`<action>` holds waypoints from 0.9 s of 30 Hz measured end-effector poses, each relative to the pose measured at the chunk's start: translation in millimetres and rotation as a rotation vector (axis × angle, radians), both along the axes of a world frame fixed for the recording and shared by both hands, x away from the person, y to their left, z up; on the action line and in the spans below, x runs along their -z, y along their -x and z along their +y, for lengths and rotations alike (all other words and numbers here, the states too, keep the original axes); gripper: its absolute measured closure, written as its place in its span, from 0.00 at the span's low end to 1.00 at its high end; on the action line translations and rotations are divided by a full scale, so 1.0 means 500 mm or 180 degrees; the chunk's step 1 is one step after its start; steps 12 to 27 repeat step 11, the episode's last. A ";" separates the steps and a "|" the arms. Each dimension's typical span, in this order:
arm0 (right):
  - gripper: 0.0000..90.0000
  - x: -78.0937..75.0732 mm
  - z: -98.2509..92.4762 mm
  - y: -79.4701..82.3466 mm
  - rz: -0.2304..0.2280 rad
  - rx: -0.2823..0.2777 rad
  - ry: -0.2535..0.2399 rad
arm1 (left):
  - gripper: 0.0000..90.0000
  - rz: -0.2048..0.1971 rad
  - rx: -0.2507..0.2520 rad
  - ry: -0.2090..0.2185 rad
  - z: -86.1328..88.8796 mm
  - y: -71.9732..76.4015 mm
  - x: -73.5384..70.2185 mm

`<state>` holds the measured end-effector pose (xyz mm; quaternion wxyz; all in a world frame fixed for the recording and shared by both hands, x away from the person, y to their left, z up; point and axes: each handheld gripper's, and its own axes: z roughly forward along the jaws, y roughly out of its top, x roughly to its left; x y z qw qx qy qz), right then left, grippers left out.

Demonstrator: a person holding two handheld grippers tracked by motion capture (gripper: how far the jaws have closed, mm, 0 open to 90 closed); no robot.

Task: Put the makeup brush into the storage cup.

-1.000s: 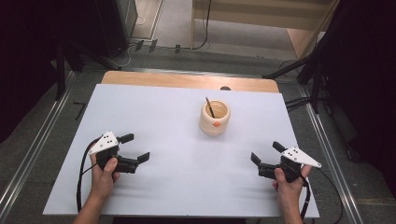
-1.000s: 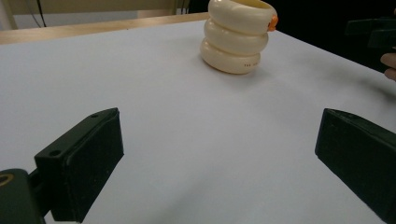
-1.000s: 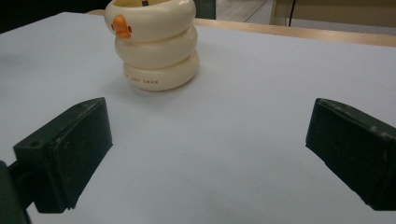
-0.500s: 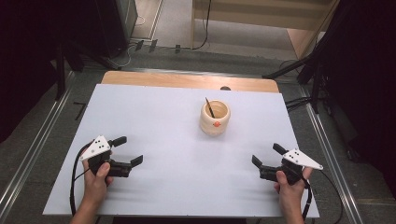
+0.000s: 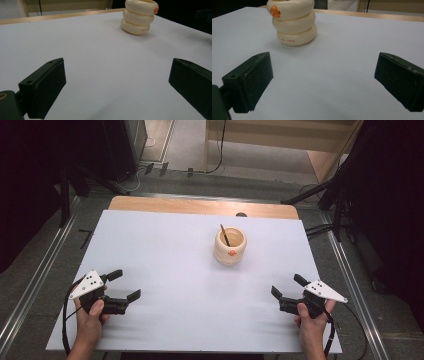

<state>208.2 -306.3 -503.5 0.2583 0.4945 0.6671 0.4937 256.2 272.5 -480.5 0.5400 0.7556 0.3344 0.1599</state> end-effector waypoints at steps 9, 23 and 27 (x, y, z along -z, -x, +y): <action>0.03 0.002 0.000 -0.001 -0.0006 0.0015 -0.0019 | 0.02 0.0032 -0.0041 0.0040 0.013 -0.005 0.005; 0.03 0.003 0.000 -0.001 -0.0013 0.0019 -0.0016 | 0.02 0.0028 -0.0049 0.0045 0.014 -0.006 0.005; 0.03 0.003 0.000 -0.001 -0.0013 0.0019 -0.0016 | 0.02 0.0028 -0.0049 0.0045 0.014 -0.006 0.005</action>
